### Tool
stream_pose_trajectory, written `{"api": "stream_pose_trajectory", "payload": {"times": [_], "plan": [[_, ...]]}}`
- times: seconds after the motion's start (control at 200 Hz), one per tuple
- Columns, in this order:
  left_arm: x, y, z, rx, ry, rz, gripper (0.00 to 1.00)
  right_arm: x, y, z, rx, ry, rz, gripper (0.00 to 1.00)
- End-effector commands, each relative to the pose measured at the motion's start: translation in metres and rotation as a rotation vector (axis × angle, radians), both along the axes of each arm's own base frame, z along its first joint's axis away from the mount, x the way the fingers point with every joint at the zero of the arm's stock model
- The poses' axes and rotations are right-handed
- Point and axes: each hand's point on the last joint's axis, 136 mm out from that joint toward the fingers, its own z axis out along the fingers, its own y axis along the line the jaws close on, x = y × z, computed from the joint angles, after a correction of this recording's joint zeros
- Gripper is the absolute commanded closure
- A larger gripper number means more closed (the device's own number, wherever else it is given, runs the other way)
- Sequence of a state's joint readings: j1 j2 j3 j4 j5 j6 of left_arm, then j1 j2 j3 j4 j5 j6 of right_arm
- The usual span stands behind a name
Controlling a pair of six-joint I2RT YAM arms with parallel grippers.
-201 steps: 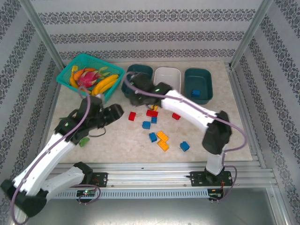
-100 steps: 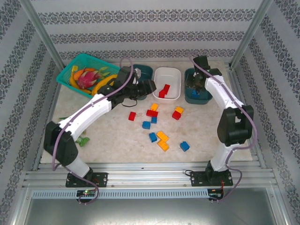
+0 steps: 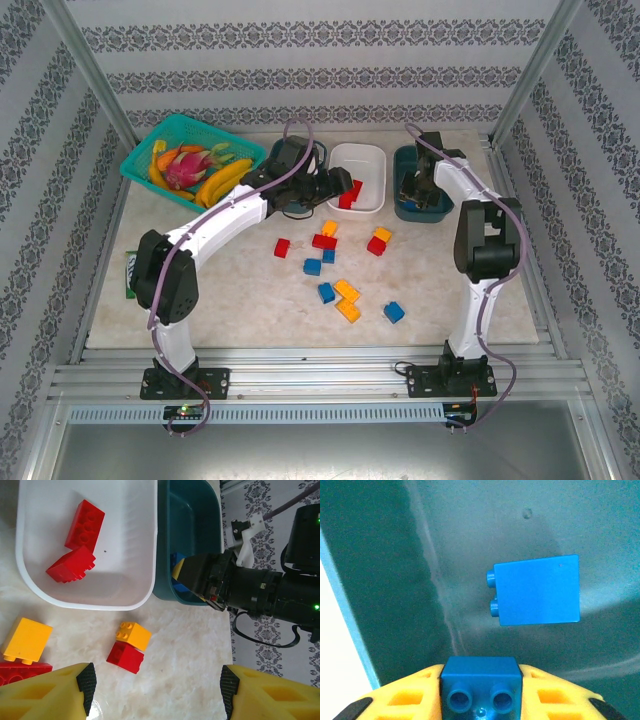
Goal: Sort the legos into containers by color
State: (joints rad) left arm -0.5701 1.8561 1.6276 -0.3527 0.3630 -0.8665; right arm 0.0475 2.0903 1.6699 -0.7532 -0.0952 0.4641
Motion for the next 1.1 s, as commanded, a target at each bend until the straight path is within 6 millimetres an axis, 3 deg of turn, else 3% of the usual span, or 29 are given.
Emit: {"api": "stream_pose_trajectory", "payload": {"times": [0.0, 0.19, 0.34, 0.525, 0.679, 0.769, 0.849, 0.964, 1.094], "plan": [[0.001, -0.009, 0.014, -0.002, -0.04, -0.03, 0.31, 0.0, -0.003, -0.007, 0.012, 0.032, 0.001, 0.7], [-0.001, -0.003, 0.015, 0.025, -0.036, -0.011, 0.31, 0.004, -0.008, -0.013, 0.003, 0.045, -0.005, 0.56], [-0.006, 0.003, 0.017, 0.041, -0.032, -0.005, 0.31, 0.012, -0.009, 0.007, -0.004, 0.002, 0.003, 0.46], [-0.013, 0.013, 0.018, 0.078, -0.033, 0.005, 0.31, 0.022, -0.002, 0.062, -0.008, -0.124, 0.013, 0.45], [-0.019, 0.025, 0.004, 0.192, -0.019, -0.026, 0.31, 0.016, 0.016, 0.138, -0.01, -0.321, 0.051, 0.44], [-0.02, 0.033, -0.012, 0.29, -0.01, -0.061, 0.32, -0.006, 0.043, 0.177, 0.021, -0.466, 0.124, 0.42], [-0.019, 0.037, -0.029, 0.368, -0.007, -0.096, 0.33, -0.036, 0.069, 0.191, 0.134, -0.577, 0.184, 0.4], [-0.013, 0.039, -0.056, 0.46, 0.013, -0.142, 0.35, -0.09, 0.097, 0.182, 0.275, -0.642, 0.245, 0.37], [-0.004, 0.035, -0.084, 0.499, 0.029, -0.172, 0.36, -0.149, 0.112, 0.158, 0.318, -0.641, 0.315, 0.3]]}}
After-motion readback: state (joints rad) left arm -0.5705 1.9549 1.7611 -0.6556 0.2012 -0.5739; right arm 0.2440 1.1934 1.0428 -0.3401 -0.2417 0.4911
